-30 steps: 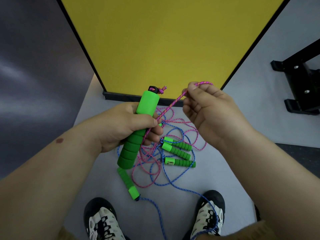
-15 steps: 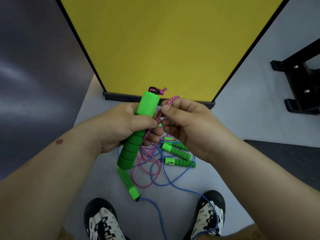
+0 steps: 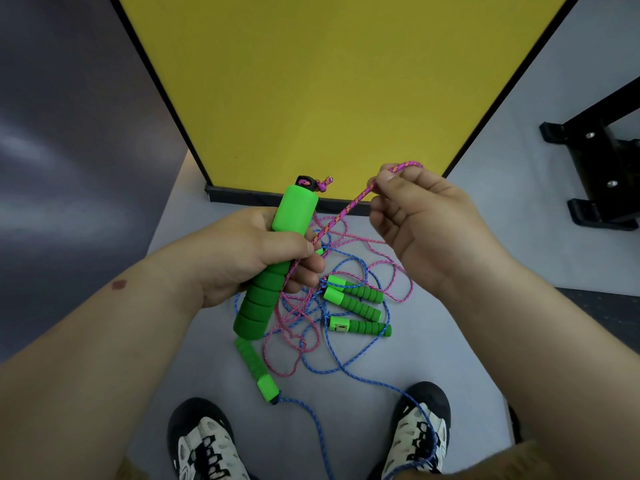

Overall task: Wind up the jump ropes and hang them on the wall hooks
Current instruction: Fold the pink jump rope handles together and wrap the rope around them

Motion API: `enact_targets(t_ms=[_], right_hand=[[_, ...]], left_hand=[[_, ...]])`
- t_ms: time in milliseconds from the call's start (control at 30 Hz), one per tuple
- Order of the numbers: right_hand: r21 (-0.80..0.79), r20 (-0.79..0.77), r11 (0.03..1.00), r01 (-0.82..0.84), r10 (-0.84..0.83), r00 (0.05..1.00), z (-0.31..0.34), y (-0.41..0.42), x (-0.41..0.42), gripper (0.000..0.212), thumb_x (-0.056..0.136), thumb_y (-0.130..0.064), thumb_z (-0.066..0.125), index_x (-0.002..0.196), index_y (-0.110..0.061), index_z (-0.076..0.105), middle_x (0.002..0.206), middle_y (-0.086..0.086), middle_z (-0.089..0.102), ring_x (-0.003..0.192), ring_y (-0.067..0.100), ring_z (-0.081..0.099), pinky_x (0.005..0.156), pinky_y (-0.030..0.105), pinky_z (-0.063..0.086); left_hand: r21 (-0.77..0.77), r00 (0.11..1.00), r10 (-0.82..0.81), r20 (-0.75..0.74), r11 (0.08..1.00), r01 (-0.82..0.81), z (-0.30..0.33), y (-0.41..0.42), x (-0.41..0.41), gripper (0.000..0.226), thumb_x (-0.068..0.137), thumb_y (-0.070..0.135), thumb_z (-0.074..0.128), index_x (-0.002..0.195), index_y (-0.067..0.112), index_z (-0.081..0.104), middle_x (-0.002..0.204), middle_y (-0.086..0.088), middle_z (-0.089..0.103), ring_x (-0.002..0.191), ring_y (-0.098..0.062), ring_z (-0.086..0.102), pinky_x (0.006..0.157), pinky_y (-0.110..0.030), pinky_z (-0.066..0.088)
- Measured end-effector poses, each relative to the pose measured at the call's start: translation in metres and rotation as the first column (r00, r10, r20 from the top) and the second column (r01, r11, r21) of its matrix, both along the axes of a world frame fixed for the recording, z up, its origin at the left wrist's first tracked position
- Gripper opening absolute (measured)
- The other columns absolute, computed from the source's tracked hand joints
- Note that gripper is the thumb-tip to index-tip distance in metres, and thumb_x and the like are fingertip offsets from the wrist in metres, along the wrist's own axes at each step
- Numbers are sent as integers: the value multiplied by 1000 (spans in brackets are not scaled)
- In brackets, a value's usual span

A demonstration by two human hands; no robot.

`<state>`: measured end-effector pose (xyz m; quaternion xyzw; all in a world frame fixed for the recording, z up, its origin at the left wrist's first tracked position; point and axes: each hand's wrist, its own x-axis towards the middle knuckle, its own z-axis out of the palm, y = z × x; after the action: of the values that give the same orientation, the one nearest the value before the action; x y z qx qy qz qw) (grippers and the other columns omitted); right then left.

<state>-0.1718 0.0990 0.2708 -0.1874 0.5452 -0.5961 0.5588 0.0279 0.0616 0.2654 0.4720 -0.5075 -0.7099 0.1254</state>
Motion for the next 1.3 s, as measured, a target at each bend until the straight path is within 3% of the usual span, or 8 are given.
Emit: enact_targets(t_ms=[100,267,367,467,600,933,1067,1300], right_hand=[[9,42,1000,-28,27,999,-1,1,2,5,94,-11,67,91,-13,64,82,4,67,63,13,60,63,25,53],[25,55,966,-256,254,966,-5,8,16,4,93,-8,66,93,-12,67,87,8,66,62,11,60,63,24,52],[30,14,937,-347,347,938,-6,12,23,7,93,-5,65,94,-11,68,91,10,65,62,10,59,63,23,51],[28,-41,944,-329,329,943,-8,12,26,9,93,-2,65,95,-10,68,83,6,68,62,10,58,62,22,51],[33,-66,978,-206,208,976,-8,9,20,7,93,-4,65,93,-10,68,87,9,67,65,12,58,65,24,51],[-10,-22,999,34,-34,999,1,-2,-4,4,95,-7,65,97,-10,67,89,6,71,67,13,59,66,24,54],[18,39,999,-33,33,999,-1,0,1,1,94,-11,67,94,-12,66,85,4,68,65,13,60,64,25,53],[30,-15,952,-305,306,952,-9,12,25,5,95,-9,64,91,-11,67,88,9,66,63,11,59,64,24,51]], left_hand=[[-2,1000,-2,1,1000,2,1,0,-1,23,75,12,68,95,4,61,80,-12,75,70,-21,72,63,-31,60],[-18,1000,4,24,1000,-3,3,2,-4,6,92,0,64,94,5,61,78,-10,75,68,-19,71,62,-30,59],[-15,1000,6,19,1000,-6,5,4,-4,10,95,-1,59,93,8,62,77,-9,74,66,-18,71,62,-30,59],[-13,1000,12,25,1000,-11,5,4,-5,10,95,0,59,92,8,63,77,-9,74,66,-18,71,63,-31,58],[-1,999,30,21,1000,-30,5,1,-5,5,95,1,59,99,4,61,79,-10,75,68,-18,72,63,-29,60],[6,1000,24,17,1000,-24,3,1,-3,9,92,2,65,100,3,60,81,-12,75,69,-20,72,65,-31,59],[9,1000,8,4,1000,-8,3,0,-2,25,74,14,69,96,4,60,82,-12,75,70,-21,73,63,-31,59],[-18,999,12,32,1000,-11,5,2,-4,7,94,0,60,94,6,61,78,-10,75,68,-19,72,64,-31,59]])
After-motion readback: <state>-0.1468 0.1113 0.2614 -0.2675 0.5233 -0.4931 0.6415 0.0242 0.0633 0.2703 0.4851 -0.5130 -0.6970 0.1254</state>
